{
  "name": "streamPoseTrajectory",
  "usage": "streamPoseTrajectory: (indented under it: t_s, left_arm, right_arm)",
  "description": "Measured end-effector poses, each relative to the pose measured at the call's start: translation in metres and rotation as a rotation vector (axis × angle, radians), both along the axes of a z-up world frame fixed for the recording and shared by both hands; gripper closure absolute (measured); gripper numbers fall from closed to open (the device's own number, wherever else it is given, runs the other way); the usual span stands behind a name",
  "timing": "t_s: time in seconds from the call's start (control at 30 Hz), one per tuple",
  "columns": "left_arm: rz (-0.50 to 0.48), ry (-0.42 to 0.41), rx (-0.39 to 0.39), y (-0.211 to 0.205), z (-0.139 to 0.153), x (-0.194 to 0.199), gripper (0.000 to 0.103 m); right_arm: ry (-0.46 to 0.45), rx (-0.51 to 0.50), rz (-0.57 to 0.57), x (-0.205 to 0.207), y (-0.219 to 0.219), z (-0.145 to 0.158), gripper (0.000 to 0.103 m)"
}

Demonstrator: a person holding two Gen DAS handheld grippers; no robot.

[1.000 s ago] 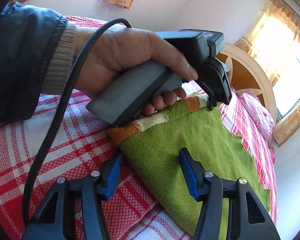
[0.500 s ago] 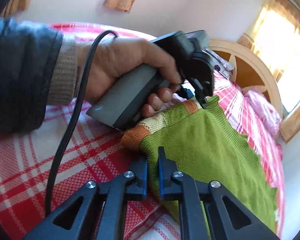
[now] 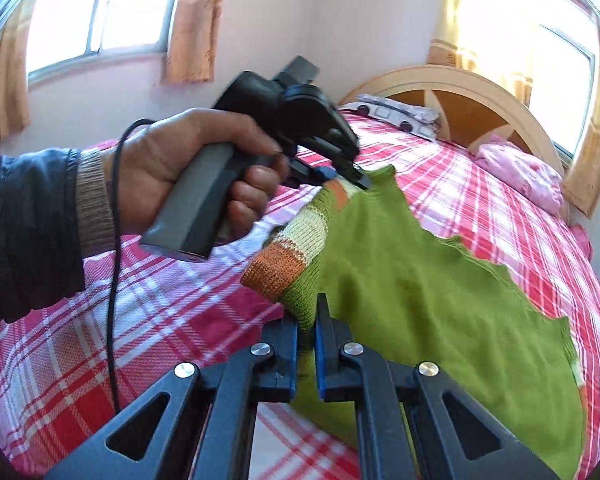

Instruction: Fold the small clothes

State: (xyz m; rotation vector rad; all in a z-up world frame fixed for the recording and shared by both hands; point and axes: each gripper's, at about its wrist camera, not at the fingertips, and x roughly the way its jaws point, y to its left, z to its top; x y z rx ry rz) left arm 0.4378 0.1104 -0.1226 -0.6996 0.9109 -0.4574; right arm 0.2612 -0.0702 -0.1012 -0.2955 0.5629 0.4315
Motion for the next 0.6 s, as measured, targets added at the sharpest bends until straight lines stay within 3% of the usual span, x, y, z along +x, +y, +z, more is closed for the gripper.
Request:
streamPoseTrajectory:
  t_s: [0.3, 0.6]
  left_arm:
    - [0.004, -0.037, -0.011, -0.033, 0.026, 0.0, 0.09]
    - [-0.067, -0.088, 0.015, -0.093, 0.056, 0.002, 0.09]
  right_arm:
    - [0.022, 0.129, -0.052, 0.003, -0.052, 0.012, 0.097]
    - [0.014, 0.202, -0.112, -0.007, -0.103, 0.025, 0.097]
